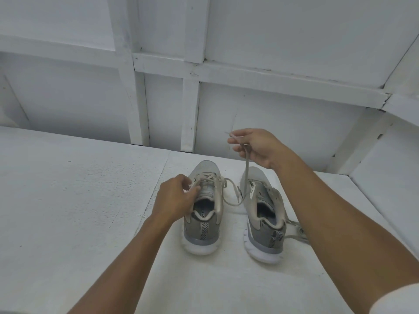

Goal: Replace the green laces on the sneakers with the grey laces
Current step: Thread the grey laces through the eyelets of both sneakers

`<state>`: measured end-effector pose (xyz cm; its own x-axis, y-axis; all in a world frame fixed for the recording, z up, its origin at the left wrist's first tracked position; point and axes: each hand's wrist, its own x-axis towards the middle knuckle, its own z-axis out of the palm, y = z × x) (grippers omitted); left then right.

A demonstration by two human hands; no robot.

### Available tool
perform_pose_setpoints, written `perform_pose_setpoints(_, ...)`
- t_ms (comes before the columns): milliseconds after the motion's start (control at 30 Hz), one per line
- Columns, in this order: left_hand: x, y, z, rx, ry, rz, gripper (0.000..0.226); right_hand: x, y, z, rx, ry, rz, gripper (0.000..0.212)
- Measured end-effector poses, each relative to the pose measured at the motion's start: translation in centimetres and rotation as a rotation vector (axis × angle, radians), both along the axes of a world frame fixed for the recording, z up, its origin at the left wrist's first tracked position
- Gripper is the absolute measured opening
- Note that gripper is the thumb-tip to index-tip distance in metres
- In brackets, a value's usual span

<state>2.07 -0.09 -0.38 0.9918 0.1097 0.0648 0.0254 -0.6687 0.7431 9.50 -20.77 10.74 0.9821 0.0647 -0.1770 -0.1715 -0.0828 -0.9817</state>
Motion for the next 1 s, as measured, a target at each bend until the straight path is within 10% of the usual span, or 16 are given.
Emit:
perform_pose_setpoints(633, 0.6, -1.0, -1.0, -0.374, 0.022, 0.131, 0.026, -2.9, 6.5, -8.0, -0.673, -0.24, 0.128, 0.01)
perform_pose_setpoints(1000, 1.2, -0.9, -1.9, -0.626, 0.115, 0.216, 0.028, -3.1, 7.3, -9.6, -0.713, -0.241, 0.05, 0.012)
